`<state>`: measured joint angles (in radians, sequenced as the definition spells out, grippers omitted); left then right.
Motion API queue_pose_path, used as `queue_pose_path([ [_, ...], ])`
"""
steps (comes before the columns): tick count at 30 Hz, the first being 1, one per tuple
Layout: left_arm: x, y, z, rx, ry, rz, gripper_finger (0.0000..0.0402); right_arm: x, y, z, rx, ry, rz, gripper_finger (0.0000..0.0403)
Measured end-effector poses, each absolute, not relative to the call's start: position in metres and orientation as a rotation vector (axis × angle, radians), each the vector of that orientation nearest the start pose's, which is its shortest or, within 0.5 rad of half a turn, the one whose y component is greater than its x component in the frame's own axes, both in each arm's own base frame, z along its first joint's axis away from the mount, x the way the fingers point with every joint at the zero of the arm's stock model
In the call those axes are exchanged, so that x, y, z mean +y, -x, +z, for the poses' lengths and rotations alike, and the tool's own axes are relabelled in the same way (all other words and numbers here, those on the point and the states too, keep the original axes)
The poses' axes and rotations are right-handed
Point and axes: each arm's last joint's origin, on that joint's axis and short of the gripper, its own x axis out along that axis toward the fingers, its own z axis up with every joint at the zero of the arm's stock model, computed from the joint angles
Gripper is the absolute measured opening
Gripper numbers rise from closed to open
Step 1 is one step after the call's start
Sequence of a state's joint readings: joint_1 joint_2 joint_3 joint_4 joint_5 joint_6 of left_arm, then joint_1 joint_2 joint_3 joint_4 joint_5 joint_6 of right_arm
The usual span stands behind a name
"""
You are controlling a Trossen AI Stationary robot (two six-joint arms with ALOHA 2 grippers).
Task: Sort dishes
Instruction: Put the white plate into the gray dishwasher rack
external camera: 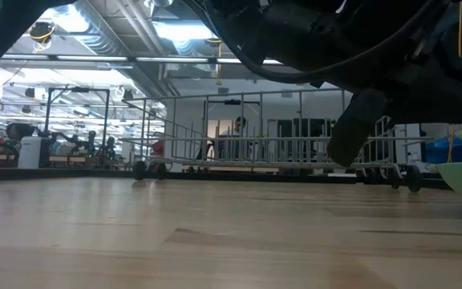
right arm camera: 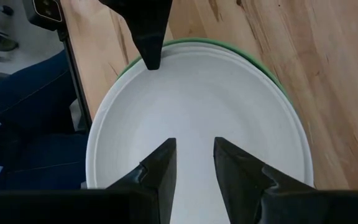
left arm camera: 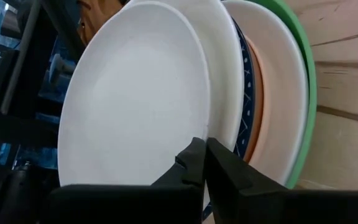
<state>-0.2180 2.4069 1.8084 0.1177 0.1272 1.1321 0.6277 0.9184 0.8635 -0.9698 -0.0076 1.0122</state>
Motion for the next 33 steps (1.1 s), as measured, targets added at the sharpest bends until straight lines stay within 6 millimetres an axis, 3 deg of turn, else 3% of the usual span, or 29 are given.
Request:
queue_pose_path([
  [17,-0.128,-0.523,0.161,0.240,-0.890,-0.509,0.0000,0.093,-0.127,0.277,1.162,-0.579,0.023,0.0112],
  [33,-0.154,-0.513,0.156,0.307,-0.996,-0.489,0.0000,0.082,-0.118,0.267,1.224,-0.447,-0.167,0.0112],
])
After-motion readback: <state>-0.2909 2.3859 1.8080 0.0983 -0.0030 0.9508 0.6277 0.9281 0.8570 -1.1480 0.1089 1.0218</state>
